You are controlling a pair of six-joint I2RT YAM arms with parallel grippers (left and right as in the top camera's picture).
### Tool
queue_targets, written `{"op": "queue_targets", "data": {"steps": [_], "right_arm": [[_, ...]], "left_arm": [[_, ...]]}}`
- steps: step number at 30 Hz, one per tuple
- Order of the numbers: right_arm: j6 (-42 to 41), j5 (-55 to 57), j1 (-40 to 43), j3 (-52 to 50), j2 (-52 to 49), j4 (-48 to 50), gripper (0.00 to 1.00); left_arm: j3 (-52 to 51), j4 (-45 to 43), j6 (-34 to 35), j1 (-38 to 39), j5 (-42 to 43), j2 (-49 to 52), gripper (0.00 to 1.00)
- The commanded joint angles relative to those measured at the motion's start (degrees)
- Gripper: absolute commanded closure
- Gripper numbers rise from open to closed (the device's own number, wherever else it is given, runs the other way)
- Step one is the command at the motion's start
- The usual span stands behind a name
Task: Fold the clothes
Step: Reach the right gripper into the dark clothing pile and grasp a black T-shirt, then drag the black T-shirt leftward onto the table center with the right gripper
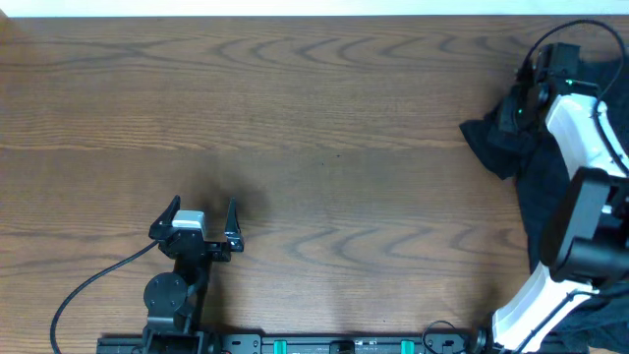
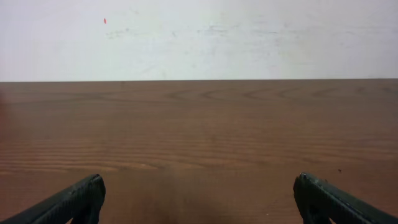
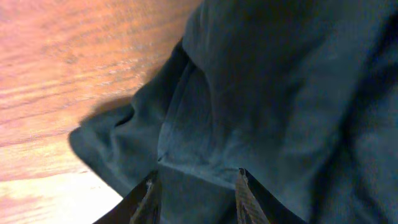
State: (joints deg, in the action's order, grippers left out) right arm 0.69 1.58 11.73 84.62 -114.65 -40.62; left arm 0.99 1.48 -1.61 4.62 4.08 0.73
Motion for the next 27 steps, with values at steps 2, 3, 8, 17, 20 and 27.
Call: {"op": "queue_targets", "data": {"steps": [2,3,8,17,20,27], "right_arm": [[0.2,-0.6,-0.7,0.9,-3.5,1.2,0.62],[0.2,-0.6,-0.7,0.9,-4.0,1.3,0.61],[0.2,-2.5,-1.2,0.9,-6.8,2.3,0.59],[0.0,-2.5,-2.1,0.8,-8.6,3.9,0.53],[0.0,-2.5,-2.1,0.8,-8.6,3.8,0.57],[0.0,-2.5,-2.0,0.8,-8.6,3.7,0.84]], "left_arm": [[-0.8,2.2,-0.8,0.2,0.8,-0.4,0.02],[-0.8,2.2,-0.8,0.2,0.8,-0.4,0.02],[-0.8,2.2,-0.8,0.2,0.8,-0.4,0.02],[-0.8,2.2,-0.8,0.2,0.8,-0.4,0.02],[-0.8,2.2,-0.8,0.2,0.8,-0.4,0.02],[-0.8,2.2,-0.8,0.2,0.8,-0.4,0.02]]}}
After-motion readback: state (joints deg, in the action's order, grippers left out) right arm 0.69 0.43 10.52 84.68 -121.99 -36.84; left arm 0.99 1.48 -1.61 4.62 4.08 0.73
